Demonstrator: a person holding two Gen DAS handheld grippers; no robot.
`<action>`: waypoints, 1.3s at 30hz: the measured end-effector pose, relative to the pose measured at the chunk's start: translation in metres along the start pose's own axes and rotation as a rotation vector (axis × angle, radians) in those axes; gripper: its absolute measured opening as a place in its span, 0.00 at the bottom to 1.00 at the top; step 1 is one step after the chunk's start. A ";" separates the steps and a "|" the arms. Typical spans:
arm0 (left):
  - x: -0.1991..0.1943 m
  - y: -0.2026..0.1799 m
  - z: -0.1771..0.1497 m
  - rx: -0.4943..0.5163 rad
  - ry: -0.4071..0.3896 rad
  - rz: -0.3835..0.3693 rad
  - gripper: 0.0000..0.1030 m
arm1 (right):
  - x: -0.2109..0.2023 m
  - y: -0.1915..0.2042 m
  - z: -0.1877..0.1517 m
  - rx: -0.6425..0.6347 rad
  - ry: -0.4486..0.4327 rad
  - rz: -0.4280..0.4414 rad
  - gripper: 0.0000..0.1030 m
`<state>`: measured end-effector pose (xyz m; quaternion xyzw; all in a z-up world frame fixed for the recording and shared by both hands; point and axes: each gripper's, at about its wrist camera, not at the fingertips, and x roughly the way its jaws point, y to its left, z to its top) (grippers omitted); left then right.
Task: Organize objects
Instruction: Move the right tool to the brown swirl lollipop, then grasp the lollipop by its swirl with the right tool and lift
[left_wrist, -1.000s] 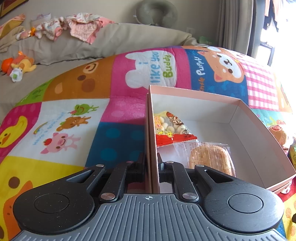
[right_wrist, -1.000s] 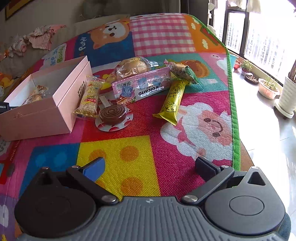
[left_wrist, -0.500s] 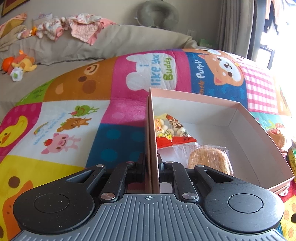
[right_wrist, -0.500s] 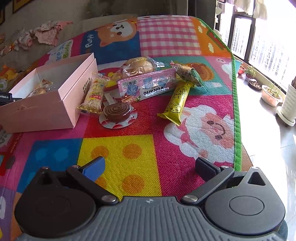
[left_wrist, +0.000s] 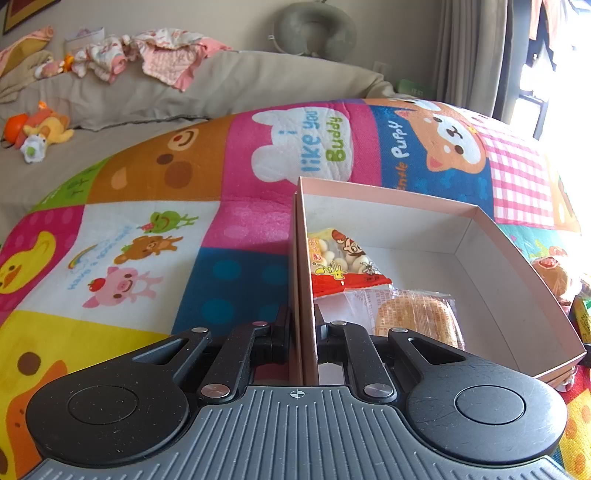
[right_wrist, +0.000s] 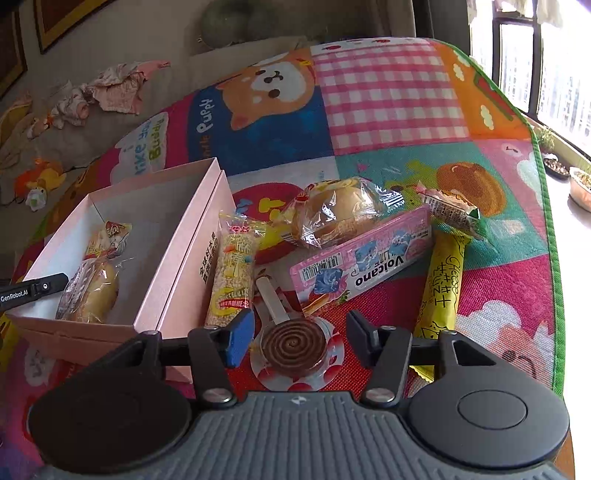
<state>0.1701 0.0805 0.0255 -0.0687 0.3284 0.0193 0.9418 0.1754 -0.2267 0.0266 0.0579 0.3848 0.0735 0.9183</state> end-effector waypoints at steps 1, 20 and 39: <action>0.000 0.000 0.000 0.000 0.000 0.000 0.12 | 0.004 -0.002 -0.001 0.013 0.014 0.001 0.47; 0.000 0.000 0.000 0.000 0.000 0.000 0.12 | -0.065 -0.003 -0.072 -0.115 0.015 -0.093 0.58; 0.000 0.000 -0.001 0.000 0.000 0.000 0.12 | 0.003 0.004 -0.008 -0.059 -0.020 -0.063 0.44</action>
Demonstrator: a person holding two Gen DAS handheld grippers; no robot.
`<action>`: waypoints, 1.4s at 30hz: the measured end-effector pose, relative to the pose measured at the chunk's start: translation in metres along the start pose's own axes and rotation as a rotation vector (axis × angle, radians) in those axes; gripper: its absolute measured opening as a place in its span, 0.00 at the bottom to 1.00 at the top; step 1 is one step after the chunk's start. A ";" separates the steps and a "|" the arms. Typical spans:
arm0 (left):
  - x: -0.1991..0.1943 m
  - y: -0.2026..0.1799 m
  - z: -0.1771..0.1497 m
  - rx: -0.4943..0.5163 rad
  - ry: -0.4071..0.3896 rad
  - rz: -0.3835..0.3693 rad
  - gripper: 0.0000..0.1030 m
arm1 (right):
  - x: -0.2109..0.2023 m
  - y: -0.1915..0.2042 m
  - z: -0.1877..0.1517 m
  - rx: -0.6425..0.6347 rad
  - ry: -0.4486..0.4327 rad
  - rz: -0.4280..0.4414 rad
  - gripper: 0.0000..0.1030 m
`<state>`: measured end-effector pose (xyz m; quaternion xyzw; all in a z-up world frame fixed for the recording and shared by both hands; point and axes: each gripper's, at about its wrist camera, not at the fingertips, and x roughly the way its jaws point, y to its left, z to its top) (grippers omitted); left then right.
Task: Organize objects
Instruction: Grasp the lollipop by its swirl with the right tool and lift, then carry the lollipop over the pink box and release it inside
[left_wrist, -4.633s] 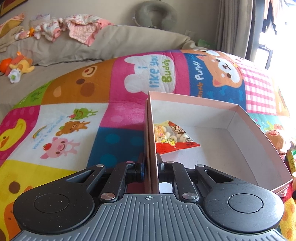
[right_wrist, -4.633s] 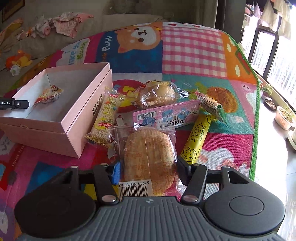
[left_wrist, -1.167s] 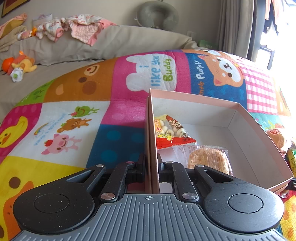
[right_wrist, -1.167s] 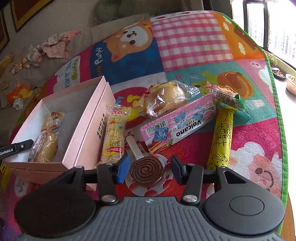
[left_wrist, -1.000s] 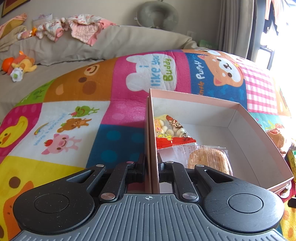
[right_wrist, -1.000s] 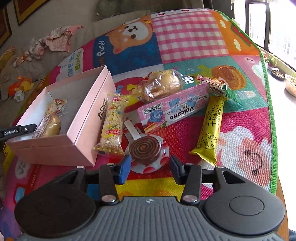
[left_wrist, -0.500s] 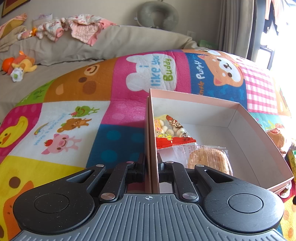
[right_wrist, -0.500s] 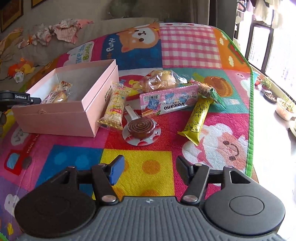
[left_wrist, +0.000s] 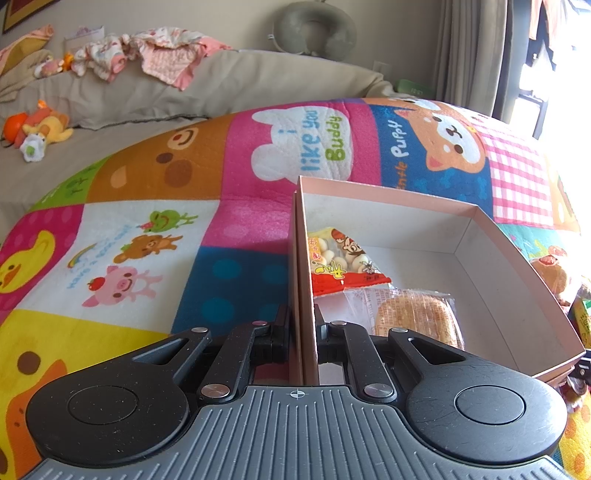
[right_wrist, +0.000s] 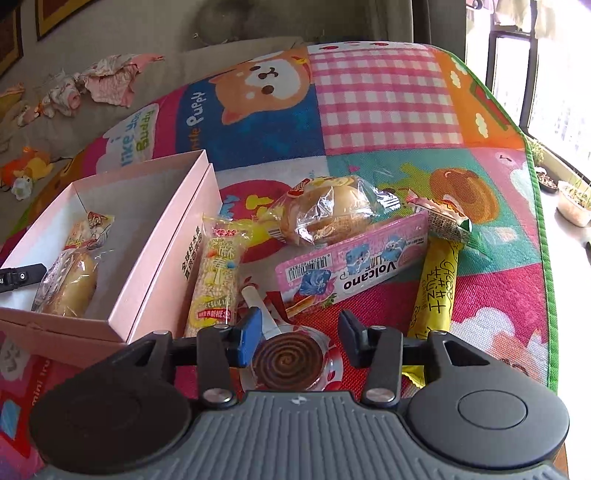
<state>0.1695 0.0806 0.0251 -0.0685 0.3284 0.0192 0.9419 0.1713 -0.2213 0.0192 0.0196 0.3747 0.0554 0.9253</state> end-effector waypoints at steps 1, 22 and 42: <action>0.000 0.000 0.000 -0.001 0.000 -0.001 0.12 | -0.005 0.000 -0.005 -0.014 0.003 0.006 0.44; 0.000 0.000 0.000 -0.002 0.001 -0.002 0.12 | -0.085 0.004 -0.101 -0.018 0.000 -0.050 1.00; 0.000 0.000 0.000 -0.001 0.000 -0.002 0.12 | -0.047 -0.007 -0.044 -0.108 0.020 0.097 0.78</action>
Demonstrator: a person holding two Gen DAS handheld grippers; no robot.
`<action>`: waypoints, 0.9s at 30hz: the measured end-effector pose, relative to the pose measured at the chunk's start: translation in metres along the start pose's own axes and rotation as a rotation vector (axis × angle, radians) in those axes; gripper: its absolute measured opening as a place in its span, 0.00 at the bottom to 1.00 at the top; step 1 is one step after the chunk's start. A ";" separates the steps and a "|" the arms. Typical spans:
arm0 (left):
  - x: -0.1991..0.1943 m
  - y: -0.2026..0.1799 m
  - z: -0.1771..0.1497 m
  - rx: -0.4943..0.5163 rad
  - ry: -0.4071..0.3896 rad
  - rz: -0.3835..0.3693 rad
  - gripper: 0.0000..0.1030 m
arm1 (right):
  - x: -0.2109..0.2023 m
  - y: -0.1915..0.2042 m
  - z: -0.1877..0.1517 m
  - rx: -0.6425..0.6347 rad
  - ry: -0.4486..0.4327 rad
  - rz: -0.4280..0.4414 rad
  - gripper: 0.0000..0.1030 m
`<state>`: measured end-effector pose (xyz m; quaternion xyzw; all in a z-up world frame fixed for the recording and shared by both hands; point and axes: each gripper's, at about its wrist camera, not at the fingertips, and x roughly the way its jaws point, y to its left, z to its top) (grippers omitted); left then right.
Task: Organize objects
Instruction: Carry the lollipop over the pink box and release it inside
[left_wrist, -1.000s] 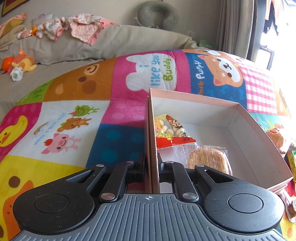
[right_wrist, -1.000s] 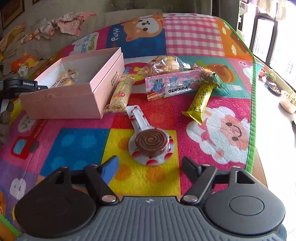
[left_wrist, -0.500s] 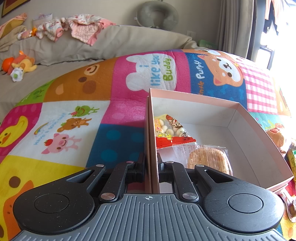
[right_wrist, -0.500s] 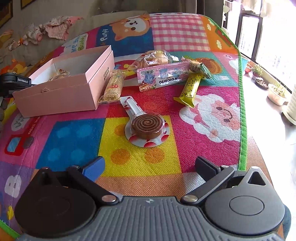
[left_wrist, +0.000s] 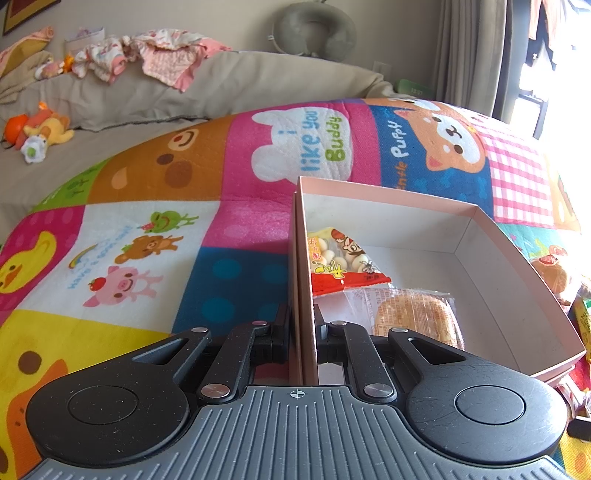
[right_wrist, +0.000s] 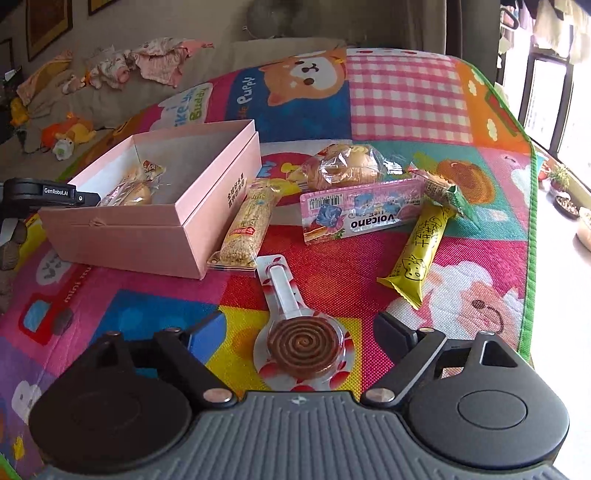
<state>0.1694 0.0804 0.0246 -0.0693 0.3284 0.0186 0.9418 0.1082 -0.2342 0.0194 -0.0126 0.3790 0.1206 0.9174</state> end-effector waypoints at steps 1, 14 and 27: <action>0.000 0.000 0.000 0.001 0.000 0.001 0.12 | 0.004 0.000 0.001 0.023 0.031 0.012 0.77; -0.002 0.000 0.001 0.004 -0.003 0.003 0.12 | -0.014 0.027 -0.014 -0.015 0.031 0.040 0.68; -0.002 -0.001 0.000 0.006 -0.004 0.005 0.12 | -0.021 0.057 -0.015 -0.118 0.100 -0.021 0.44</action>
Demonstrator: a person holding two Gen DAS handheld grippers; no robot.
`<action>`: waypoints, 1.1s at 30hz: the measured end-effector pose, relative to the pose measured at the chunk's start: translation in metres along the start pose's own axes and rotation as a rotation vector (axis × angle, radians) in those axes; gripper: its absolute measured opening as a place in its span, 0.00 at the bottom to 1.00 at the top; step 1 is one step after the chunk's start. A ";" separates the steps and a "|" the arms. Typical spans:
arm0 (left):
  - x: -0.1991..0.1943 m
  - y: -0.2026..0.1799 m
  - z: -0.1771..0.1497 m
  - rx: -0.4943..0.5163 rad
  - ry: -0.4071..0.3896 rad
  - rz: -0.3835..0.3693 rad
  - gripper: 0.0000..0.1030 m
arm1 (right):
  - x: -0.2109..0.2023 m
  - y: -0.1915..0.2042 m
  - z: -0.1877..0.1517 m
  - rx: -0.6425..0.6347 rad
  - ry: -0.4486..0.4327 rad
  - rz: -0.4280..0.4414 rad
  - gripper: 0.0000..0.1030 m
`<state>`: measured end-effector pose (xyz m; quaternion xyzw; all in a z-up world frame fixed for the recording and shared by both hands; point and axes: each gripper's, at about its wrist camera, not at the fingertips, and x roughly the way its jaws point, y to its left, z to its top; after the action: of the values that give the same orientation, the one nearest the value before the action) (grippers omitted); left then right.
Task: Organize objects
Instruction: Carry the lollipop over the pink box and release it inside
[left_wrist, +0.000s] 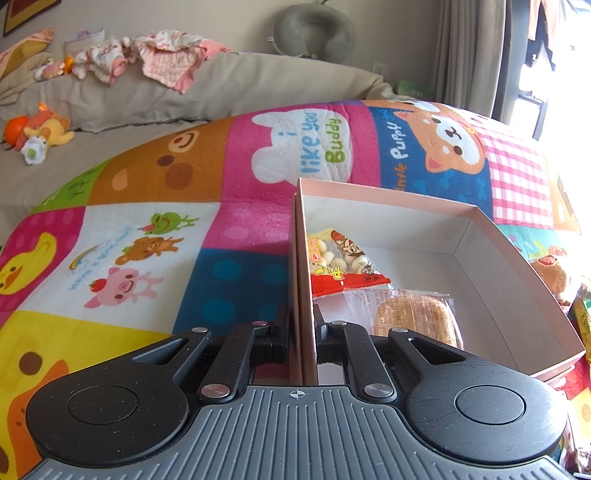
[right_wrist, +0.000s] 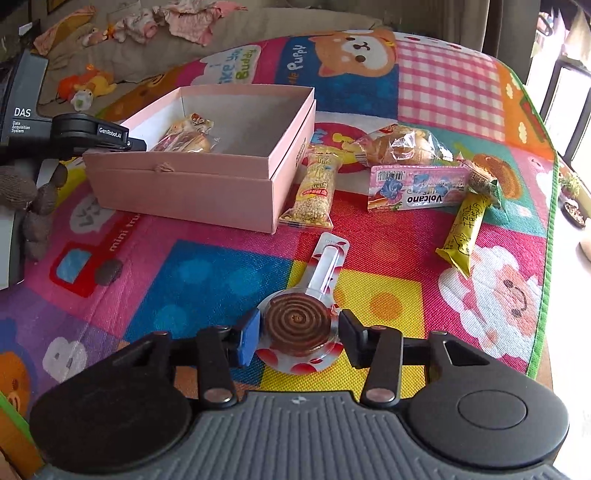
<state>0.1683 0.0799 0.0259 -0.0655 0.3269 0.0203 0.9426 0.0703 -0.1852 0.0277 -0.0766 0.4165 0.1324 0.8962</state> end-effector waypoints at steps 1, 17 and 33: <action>0.000 0.000 0.000 -0.001 0.003 0.000 0.12 | -0.004 0.001 -0.002 -0.002 0.009 0.000 0.44; 0.001 -0.001 -0.001 -0.004 0.005 -0.002 0.12 | -0.101 0.015 0.032 -0.003 -0.101 0.166 0.44; 0.001 0.000 -0.001 -0.003 0.004 -0.002 0.12 | -0.014 0.062 0.144 -0.216 -0.194 0.087 0.44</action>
<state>0.1686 0.0795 0.0247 -0.0674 0.3288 0.0199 0.9418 0.1471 -0.0927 0.1291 -0.1415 0.3143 0.2218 0.9122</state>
